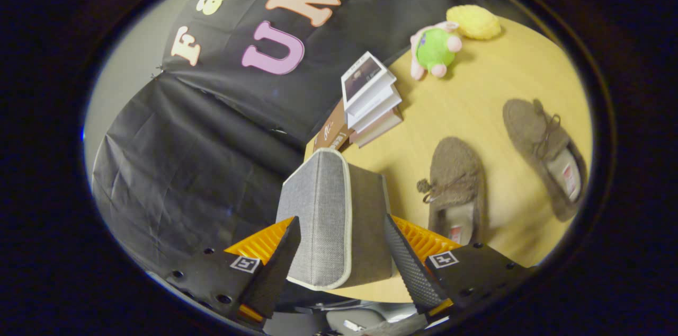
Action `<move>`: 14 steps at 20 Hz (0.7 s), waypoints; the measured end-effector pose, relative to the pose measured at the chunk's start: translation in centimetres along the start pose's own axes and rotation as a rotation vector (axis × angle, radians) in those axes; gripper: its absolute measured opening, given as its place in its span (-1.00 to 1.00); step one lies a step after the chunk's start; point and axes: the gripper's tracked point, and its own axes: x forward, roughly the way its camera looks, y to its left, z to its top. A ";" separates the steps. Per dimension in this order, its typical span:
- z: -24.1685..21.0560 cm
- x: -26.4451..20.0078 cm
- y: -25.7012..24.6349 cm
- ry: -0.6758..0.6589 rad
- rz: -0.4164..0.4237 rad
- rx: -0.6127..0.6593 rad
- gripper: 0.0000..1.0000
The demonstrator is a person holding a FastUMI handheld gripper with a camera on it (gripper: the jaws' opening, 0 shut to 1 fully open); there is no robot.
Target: Open the storage box then place both shoes into the box .Put the left shoe in first, then the right shoe, with the right side of both shoes facing outward in a uniform manner.
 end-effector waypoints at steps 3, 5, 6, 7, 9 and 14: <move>-2.1 1.7 -0.3 0.061 0.019 0.072 0.96; -3.2 2.5 -0.4 0.090 0.024 0.109 0.96; -3.8 3.0 -0.6 0.107 0.023 0.128 0.95; -4.1 3.4 -0.6 0.119 0.027 0.146 0.95; -5.2 3.9 -0.4 0.144 0.043 0.182 0.95; -5.4 4.3 0.7 0.142 0.100 0.271 0.36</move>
